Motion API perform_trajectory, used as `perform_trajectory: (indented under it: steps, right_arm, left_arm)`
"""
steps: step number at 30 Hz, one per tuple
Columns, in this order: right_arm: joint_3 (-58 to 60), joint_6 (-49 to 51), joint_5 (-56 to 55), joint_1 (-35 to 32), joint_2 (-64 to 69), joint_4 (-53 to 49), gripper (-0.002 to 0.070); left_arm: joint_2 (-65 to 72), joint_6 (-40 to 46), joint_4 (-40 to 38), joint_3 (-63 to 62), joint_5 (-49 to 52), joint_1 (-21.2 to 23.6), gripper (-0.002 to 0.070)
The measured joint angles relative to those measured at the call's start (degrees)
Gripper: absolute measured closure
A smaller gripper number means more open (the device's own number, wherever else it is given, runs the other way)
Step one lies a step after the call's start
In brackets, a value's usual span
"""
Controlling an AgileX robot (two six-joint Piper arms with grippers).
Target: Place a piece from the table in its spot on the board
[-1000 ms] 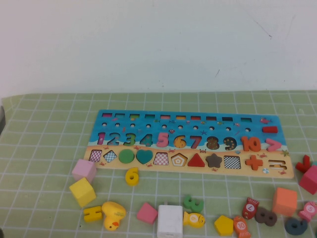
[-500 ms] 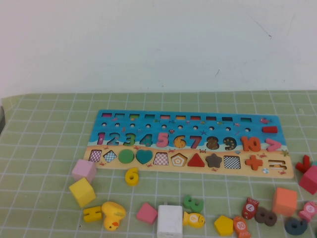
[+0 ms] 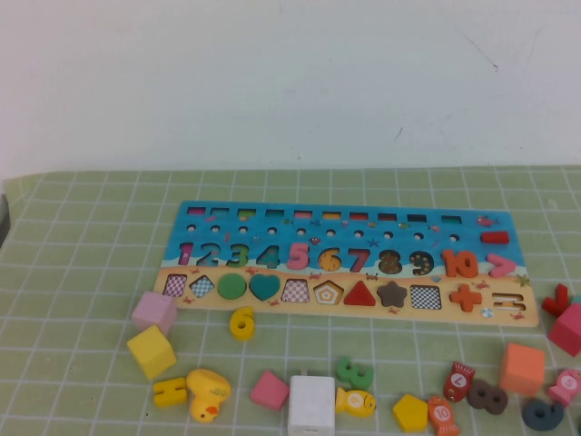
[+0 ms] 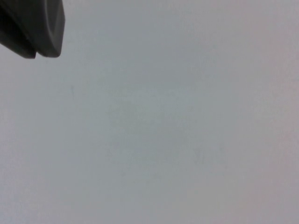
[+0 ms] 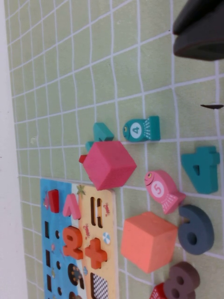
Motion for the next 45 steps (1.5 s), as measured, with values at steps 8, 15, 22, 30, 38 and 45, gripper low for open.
perform_trajectory:
  steps: [8, 15, 22, 30, 38, 45]
  right_arm:
    - [0.0, 0.0, 0.0, 0.0, 0.0, 0.0, 0.0679]
    - [0.0, 0.0, 0.0, 0.0, 0.0, 0.0, 0.0679]
    - [0.0, 0.0, 0.0, 0.0, 0.0, 0.0, 0.0679]
    - [0.0, 0.0, 0.0, 0.0, 0.0, 0.0, 0.0679]
    - [0.0, 0.0, 0.0, 0.0, 0.0, 0.0, 0.0679]
    - [0.0, 0.0, 0.0, 0.0, 0.0, 0.0, 0.0679]
  left_arm:
    - [19.1, -2.2, -1.0, -7.3, 2.1, 0.0, 0.0676]
    - [39.1, -4.1, -3.1, -21.1, 24.9, 0.0, 0.0676]
    - [58.5, 0.8, -8.3, -34.8, 38.9, -0.3, 0.0676]
    - [74.0, -3.4, -2.5, -40.6, 38.5, -10.4, 0.0676]
    - [84.4, -16.6, 7.1, -43.2, 37.1, -17.7, 0.0519]
    - [89.8, -18.1, 7.5, -43.4, 36.7, -18.1, 0.0289]
